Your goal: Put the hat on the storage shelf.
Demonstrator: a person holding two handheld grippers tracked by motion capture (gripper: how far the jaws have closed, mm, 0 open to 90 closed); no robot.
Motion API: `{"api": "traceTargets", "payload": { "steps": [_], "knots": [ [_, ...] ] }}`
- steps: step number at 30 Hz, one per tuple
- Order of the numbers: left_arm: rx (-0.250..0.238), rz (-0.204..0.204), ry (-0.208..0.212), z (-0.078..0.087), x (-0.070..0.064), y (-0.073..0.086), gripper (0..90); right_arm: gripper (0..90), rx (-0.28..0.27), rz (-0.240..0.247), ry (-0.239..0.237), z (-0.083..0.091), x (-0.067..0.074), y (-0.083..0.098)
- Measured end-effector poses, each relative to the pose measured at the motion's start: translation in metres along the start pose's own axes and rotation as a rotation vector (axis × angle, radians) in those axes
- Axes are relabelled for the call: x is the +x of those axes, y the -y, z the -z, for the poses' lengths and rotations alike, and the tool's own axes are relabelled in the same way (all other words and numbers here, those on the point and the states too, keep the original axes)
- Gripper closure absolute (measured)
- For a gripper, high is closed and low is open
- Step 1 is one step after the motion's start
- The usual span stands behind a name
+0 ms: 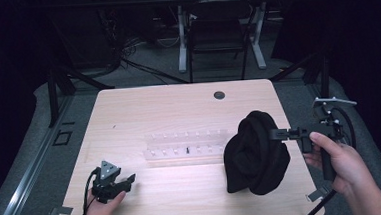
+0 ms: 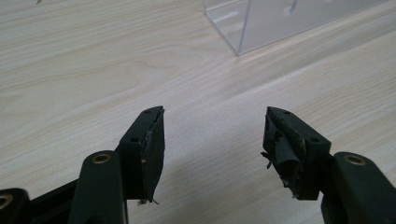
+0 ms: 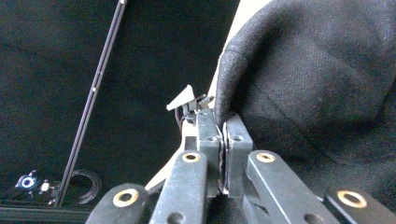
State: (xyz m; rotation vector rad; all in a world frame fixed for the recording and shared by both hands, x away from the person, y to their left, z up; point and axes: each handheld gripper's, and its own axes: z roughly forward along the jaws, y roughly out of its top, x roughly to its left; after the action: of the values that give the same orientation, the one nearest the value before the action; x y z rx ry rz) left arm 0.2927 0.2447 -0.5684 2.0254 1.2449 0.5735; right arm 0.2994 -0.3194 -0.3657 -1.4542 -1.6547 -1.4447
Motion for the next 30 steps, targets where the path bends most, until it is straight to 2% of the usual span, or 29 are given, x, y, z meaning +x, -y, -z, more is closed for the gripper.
{"api": "traceTargets", "payload": {
  "steps": [12,16,30],
  "knots": [
    [0.001,-0.002,0.0,0.0,0.0,0.0,39.1,88.4,-0.031,0.068,-0.026,-0.001,0.026,-0.021],
    [0.001,-0.002,-0.001,-0.001,0.0,0.0,39.1,88.3,-0.038,0.077,-0.023,-0.002,0.033,-0.028],
    [0.004,-0.005,-0.001,-0.001,0.0,0.0,39.2,88.3,-0.047,0.09,0.0,-0.007,0.045,-0.044]
  ]
}}
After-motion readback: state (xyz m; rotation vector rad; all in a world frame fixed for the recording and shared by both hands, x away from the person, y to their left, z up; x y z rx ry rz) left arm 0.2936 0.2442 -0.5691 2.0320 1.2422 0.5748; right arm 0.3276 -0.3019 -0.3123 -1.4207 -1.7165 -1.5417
